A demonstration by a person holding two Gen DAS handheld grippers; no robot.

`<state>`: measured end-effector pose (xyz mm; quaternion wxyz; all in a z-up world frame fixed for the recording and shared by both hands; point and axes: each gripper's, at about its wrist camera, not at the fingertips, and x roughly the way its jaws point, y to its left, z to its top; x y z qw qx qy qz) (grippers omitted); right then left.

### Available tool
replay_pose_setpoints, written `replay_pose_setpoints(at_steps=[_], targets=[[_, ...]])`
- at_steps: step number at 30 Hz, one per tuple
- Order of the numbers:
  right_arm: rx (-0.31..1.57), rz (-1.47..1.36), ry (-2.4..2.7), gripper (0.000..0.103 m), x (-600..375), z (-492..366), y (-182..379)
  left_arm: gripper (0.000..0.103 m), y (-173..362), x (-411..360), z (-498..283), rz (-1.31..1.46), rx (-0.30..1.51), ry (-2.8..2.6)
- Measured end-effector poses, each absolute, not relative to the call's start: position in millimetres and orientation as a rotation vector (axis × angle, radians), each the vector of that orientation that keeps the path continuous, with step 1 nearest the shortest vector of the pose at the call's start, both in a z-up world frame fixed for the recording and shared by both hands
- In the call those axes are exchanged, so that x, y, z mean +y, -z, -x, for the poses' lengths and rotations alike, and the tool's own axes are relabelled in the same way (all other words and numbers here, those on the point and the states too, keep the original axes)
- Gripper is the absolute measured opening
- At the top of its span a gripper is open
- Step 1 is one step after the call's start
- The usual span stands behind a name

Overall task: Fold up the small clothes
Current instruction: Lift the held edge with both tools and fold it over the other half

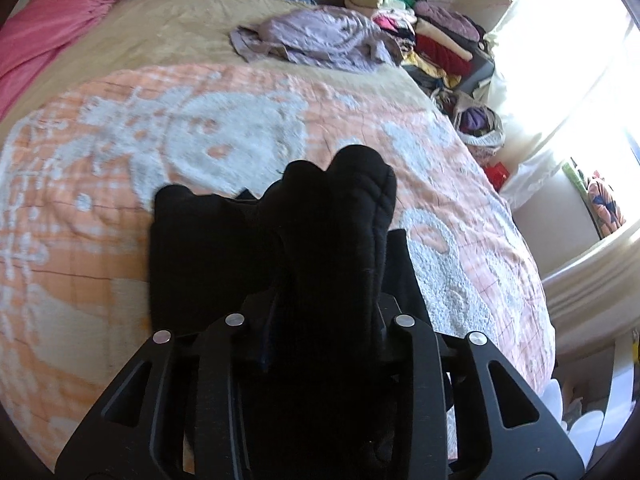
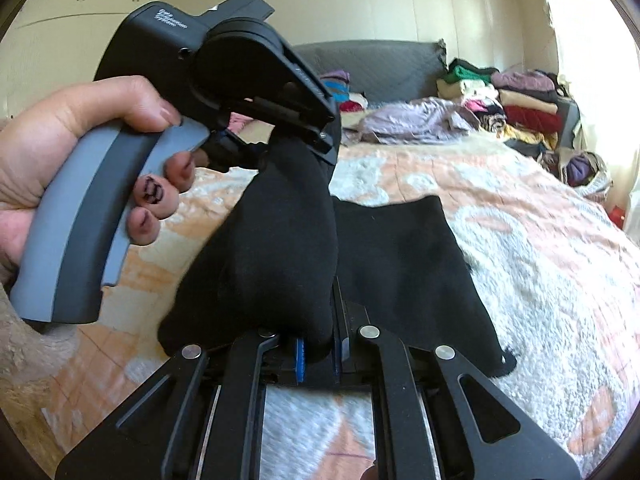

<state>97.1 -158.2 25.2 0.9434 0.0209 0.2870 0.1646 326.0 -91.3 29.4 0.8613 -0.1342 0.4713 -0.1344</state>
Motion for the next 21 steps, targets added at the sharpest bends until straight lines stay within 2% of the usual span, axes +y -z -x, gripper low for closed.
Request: replay_pose_setpoints(at_steps=[6, 9, 11, 13, 15, 18, 20, 21], targets=[[0.662, -0.197, -0.385, 0.008, -187, -108, -9, 0.035, -13, -120, -338, 0.246, 1.020, 0.282], [0.699, -0.301, -0.415, 0.009, -200, -113, -4, 0.048, -5, -127, -343, 0.248, 1.033, 0.298], [0.719, -0.360, -0.427, 0.009, -208, -114, 0, 0.068, -6, -127, -342, 0.296, 1.019, 0.353], [0.741, -0.415, -0.434, 0.009, -215, -115, 6, 0.073, -9, -123, -338, 0.343, 1.014, 0.400], [0.759, -0.465, -0.456, 0.010, -222, -116, 11, 0.073, -13, -117, -332, 0.366, 0.991, 0.411], [0.785, -0.526, -0.507, 0.022, -229, -119, 12, 0.073, -23, -96, -320, 0.366, 0.940, 0.370], [0.799, -0.573, -0.544, 0.042, -236, -125, 10, 0.073, -24, -77, -311, 0.338, 0.917, 0.309], [0.804, -0.590, -0.558, 0.045, -238, -128, 9, 0.073, -23, -71, -309, 0.329, 0.913, 0.290]])
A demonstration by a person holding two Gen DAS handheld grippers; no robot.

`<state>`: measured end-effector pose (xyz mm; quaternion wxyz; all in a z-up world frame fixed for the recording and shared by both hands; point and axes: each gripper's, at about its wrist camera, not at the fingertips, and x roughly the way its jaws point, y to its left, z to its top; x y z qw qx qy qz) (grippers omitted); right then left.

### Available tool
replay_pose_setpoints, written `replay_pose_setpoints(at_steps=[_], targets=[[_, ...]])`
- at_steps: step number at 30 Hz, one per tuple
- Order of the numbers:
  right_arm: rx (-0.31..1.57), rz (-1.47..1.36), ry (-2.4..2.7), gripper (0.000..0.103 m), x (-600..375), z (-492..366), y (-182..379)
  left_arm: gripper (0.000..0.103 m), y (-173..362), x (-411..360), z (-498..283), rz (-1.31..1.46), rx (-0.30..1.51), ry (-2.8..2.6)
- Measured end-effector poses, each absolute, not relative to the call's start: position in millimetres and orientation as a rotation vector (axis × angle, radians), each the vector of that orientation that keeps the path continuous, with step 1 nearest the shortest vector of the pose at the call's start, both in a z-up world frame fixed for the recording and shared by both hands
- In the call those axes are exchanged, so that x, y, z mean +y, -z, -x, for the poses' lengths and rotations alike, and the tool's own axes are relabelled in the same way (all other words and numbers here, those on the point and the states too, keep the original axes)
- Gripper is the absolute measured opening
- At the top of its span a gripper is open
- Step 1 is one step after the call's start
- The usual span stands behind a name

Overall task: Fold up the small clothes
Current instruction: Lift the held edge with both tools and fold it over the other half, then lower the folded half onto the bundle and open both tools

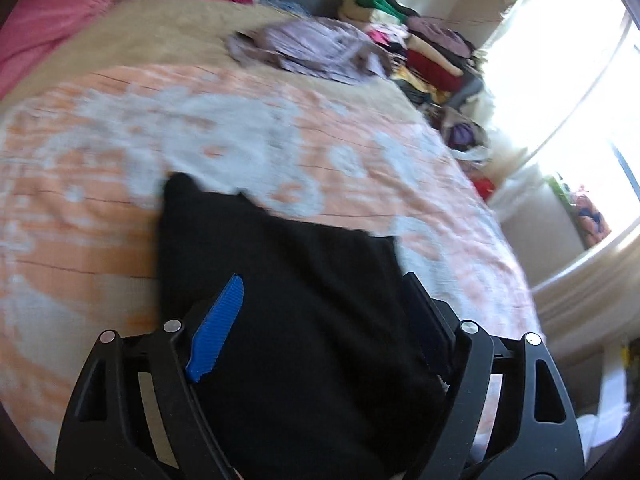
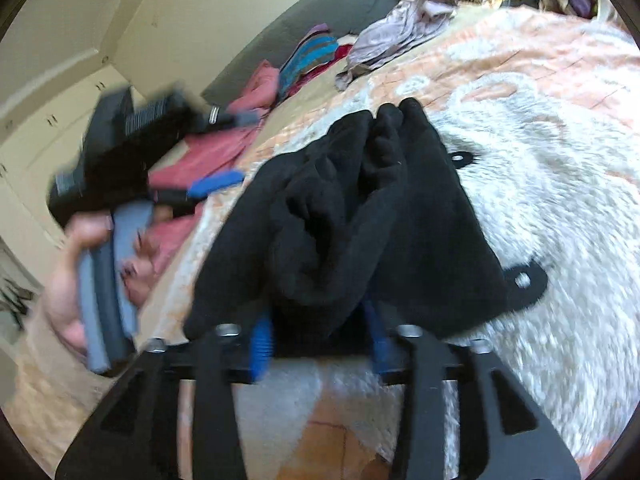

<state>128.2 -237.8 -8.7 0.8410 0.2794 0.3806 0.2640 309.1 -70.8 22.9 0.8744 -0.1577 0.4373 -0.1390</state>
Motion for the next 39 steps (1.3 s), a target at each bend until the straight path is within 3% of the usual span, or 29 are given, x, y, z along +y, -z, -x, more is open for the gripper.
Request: replay_pose_setpoints(at_steps=[2, 12, 15, 16, 19, 24, 33, 39], targets=[[0.832, -0.621, -0.590, 0.054, -242, -140, 6, 0.073, -17, -55, -301, 0.318, 0.911, 0.252], [0.972, -0.698, -0.661, 0.055, -246, -219, 0, 0.073, 8, -38, -277, 0.270, 0.936, 0.209], [1.008, -0.639, -0.644, 0.044, -239, -229, -3, 0.073, 15, -41, -272, 0.264, 0.951, 0.215], [1.007, -0.605, -0.648, 0.027, -235, -230, -6, 0.073, 16, -42, -272, 0.264, 0.954, 0.218], [0.964, -0.488, -0.656, 0.020, -232, -226, -23, 0.073, 15, -47, -269, 0.263, 0.959, 0.234], [0.895, -0.378, -0.629, 0.020, -245, -223, -43, 0.073, 6, -63, -260, 0.235, 0.948, 0.281], [0.934, -0.416, -0.575, 0.020, -266, -224, 2, 0.076, 18, -82, -248, 0.182, 0.985, 0.304], [0.916, -0.401, -0.526, 0.032, -268, -208, -4, 0.076, 20, -80, -243, 0.193, 0.982, 0.306]])
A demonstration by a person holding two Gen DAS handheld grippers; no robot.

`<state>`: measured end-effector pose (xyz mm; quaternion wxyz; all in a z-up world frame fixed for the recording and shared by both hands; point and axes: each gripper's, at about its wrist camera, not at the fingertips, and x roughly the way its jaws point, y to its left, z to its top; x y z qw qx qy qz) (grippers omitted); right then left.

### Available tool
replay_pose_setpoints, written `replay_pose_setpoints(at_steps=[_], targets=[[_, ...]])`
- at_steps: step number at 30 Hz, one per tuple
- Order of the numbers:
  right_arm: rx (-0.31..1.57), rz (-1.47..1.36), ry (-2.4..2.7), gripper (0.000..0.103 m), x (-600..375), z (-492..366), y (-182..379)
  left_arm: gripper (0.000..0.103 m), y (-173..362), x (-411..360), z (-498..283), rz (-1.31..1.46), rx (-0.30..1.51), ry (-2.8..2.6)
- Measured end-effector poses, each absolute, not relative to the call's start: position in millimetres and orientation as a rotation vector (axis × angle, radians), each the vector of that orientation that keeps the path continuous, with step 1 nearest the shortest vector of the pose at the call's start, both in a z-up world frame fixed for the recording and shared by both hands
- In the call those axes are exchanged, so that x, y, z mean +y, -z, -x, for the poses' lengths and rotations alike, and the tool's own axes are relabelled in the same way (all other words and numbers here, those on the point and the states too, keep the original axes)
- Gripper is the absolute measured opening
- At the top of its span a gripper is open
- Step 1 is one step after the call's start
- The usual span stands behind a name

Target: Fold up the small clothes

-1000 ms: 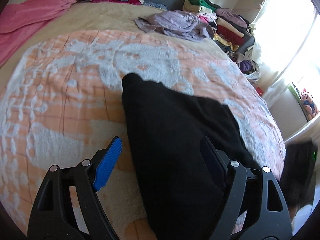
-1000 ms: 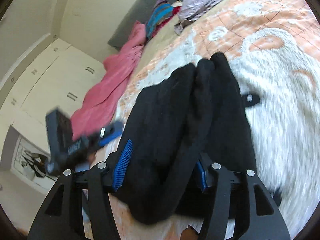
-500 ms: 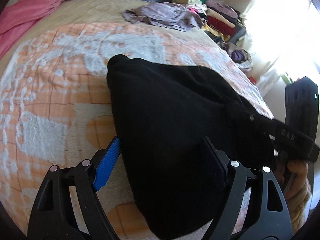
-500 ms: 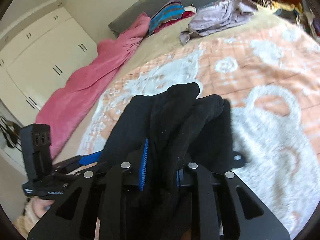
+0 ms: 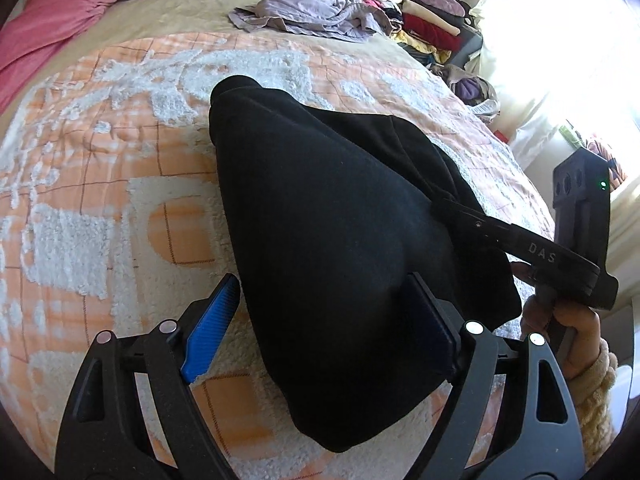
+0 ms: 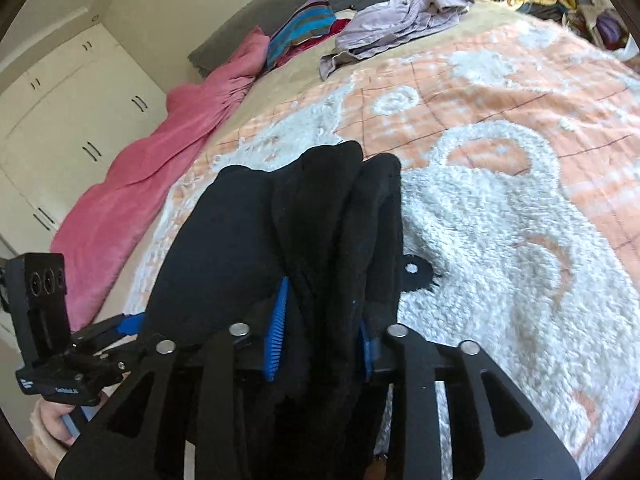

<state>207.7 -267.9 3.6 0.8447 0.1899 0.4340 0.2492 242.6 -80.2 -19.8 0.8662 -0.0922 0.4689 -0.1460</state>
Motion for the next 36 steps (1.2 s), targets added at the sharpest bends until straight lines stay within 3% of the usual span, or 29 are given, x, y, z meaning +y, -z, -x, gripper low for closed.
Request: replay_pose_setpoints(at_steps=[15, 16, 17, 22, 27, 28, 30, 36], targets=[[0.914, -0.373, -0.535, 0.047, -264, -165, -13, 0.076, 17, -78, -232, 0.190, 0.978, 0.309], [0.916, -0.375, -0.542, 0.043, -263, -163, -13, 0.076, 17, -77, -231, 0.190, 0.978, 0.309], [0.918, -0.363, -0.550, 0.018, -261, -161, -12, 0.076, 17, -77, -229, 0.190, 0.979, 0.308], [0.885, -0.350, -0.513, 0.017, -269, -152, -16, 0.076, 16, -82, -221, 0.187, 0.976, 0.323], [0.893, -0.259, -0.439, 0.029, -258, -142, -11, 0.076, 20, -83, -215, 0.184, 0.982, 0.320], [0.884, -0.244, -0.422, 0.038, -257, -140, -13, 0.076, 20, -83, -213, 0.184, 0.982, 0.319], [0.858, -0.215, -0.403, 0.043, -256, -133, -20, 0.076, 19, -83, -210, 0.178, 0.978, 0.319], [0.760, -0.108, -0.326, 0.075, -252, -107, -41, 0.076, 10, -81, -200, 0.180, 0.950, 0.319]])
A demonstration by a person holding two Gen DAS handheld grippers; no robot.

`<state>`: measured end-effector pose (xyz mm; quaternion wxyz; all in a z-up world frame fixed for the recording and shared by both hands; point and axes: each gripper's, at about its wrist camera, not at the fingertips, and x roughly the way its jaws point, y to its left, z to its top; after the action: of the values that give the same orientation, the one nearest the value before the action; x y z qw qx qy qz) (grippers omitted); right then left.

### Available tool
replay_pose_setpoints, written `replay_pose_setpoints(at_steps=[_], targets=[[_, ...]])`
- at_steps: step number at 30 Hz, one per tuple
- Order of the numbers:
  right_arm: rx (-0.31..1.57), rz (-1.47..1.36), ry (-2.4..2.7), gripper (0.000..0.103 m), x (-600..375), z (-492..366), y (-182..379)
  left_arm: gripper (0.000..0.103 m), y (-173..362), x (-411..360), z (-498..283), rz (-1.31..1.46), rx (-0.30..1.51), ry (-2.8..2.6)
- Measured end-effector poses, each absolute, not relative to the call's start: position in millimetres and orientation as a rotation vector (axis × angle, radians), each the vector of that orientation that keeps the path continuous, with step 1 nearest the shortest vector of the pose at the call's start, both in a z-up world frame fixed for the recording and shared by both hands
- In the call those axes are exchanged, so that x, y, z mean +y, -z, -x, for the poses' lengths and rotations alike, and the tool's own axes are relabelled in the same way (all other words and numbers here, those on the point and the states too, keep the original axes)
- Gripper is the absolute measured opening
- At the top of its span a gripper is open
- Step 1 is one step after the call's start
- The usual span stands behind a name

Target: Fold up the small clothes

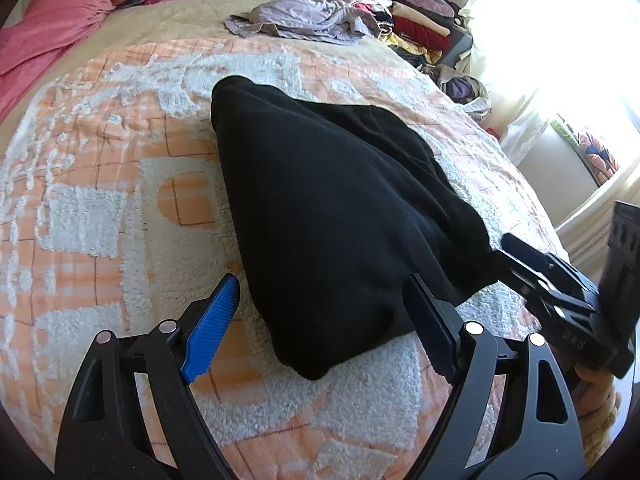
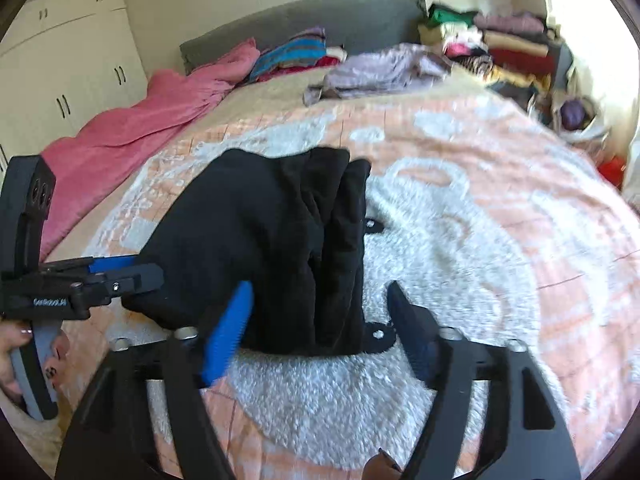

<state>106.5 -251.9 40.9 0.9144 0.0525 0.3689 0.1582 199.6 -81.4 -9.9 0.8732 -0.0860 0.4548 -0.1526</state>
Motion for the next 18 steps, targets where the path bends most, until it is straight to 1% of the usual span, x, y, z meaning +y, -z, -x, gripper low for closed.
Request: replay_pose_setpoints(at_steps=[1, 3, 4, 9, 10, 11, 18], targets=[[0.745, -0.099, -0.320, 0.077, -251, -104, -44, 0.077, 8, -81, -198, 0.180, 0.946, 0.319], [0.711, -0.073, -0.295, 0.086, -250, -95, -51, 0.080, 5, -80, -194, 0.182, 0.934, 0.317], [0.696, -0.062, -0.279, 0.093, -250, -91, -55, 0.080, 3, -79, -191, 0.182, 0.928, 0.319], [0.628, -0.016, -0.244, 0.096, -247, -71, -70, 0.088, -6, -77, -180, 0.171, 0.900, 0.311], [0.617, -0.013, -0.239, 0.097, -247, -68, -73, 0.092, -8, -76, -178, 0.169, 0.894, 0.308], [0.609, -0.012, -0.239, 0.097, -248, -64, -75, 0.093, -10, -74, -175, 0.166, 0.885, 0.305], [0.564, -0.011, -0.231, 0.098, -247, -46, -90, 0.093, -27, -67, -157, 0.130, 0.830, 0.284]])
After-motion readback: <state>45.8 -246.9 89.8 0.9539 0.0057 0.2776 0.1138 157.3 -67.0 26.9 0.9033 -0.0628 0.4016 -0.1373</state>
